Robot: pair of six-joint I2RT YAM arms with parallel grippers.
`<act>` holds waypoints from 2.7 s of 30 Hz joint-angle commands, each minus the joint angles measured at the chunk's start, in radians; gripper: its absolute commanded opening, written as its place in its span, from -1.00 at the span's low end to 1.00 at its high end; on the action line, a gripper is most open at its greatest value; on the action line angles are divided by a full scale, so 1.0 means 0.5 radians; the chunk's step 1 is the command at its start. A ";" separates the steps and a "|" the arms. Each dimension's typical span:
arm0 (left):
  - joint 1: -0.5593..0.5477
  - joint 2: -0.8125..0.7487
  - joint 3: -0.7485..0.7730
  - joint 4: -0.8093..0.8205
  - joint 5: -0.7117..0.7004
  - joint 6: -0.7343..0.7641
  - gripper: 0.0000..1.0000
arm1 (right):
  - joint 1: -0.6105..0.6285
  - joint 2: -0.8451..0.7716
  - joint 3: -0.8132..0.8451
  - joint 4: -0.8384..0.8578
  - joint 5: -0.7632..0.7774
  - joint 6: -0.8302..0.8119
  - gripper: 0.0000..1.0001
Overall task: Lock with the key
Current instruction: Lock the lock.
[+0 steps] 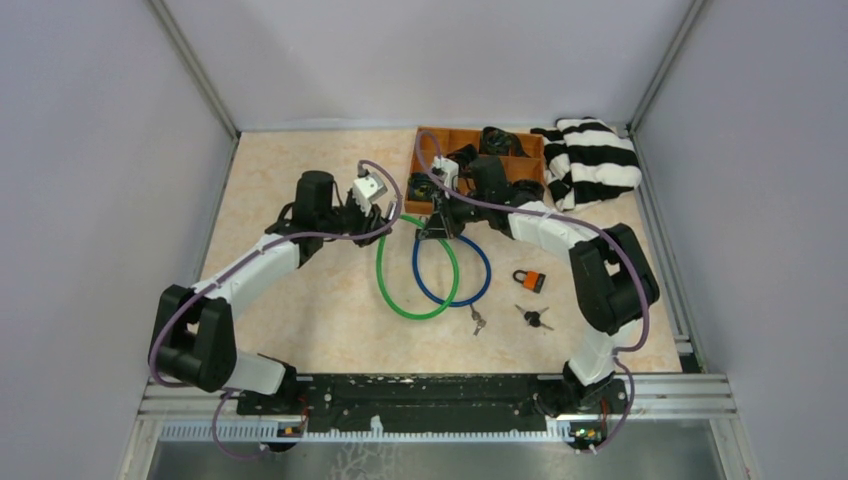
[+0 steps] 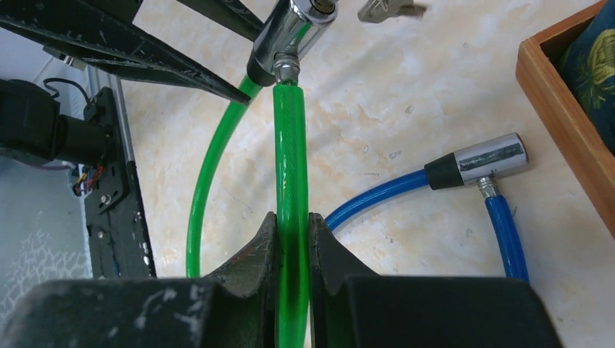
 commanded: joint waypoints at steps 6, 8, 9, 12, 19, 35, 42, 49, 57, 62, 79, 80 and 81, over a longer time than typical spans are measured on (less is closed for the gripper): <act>-0.057 -0.051 0.035 -0.041 0.556 -0.087 -0.08 | 0.074 -0.340 -0.057 0.520 -0.290 -0.150 -1.00; -0.039 -0.058 0.036 -0.039 0.573 -0.110 -0.05 | 0.074 -0.358 -0.090 0.544 -0.315 -0.157 -1.00; -0.028 -0.063 0.037 -0.037 0.577 -0.124 -0.03 | 0.074 -0.364 -0.101 0.544 -0.321 -0.166 -1.00; 0.004 -0.081 0.026 -0.011 0.574 -0.164 -0.02 | 0.074 -0.374 -0.128 0.532 -0.328 -0.197 -1.00; 0.077 -0.166 -0.030 0.089 0.422 -0.244 -0.01 | 0.074 -0.380 -0.191 0.501 -0.322 -0.252 -1.00; 0.118 -0.206 -0.061 -0.212 0.714 0.058 0.14 | 0.076 -0.389 -0.252 0.601 -0.302 -0.188 -1.00; 0.220 -0.234 -0.092 -0.232 0.797 -0.027 0.15 | 0.075 -0.417 -0.285 0.621 -0.297 -0.177 -1.00; 0.260 -0.156 -0.012 -0.224 0.974 -0.097 -0.35 | 0.088 -0.415 -0.272 0.651 -0.340 -0.171 -1.00; 0.243 -0.121 0.233 -0.596 1.132 0.236 -0.85 | 0.151 -0.454 -0.208 0.682 -0.369 -0.210 -1.00; 0.160 -0.223 0.190 -0.666 1.155 0.433 -0.96 | 0.159 -0.514 -0.323 0.928 -0.488 -0.206 -1.00; -0.257 -0.190 0.390 -1.145 0.819 0.978 -1.00 | 0.276 -0.719 -0.697 1.307 -0.462 -0.400 -1.00; -0.263 -0.198 0.414 -1.155 0.800 0.983 -1.00 | 0.278 -0.723 -0.686 1.315 -0.454 -0.387 -1.00; -0.266 -0.207 0.432 -1.164 0.789 0.982 -1.00 | 0.277 -0.724 -0.671 1.317 -0.453 -0.375 -1.00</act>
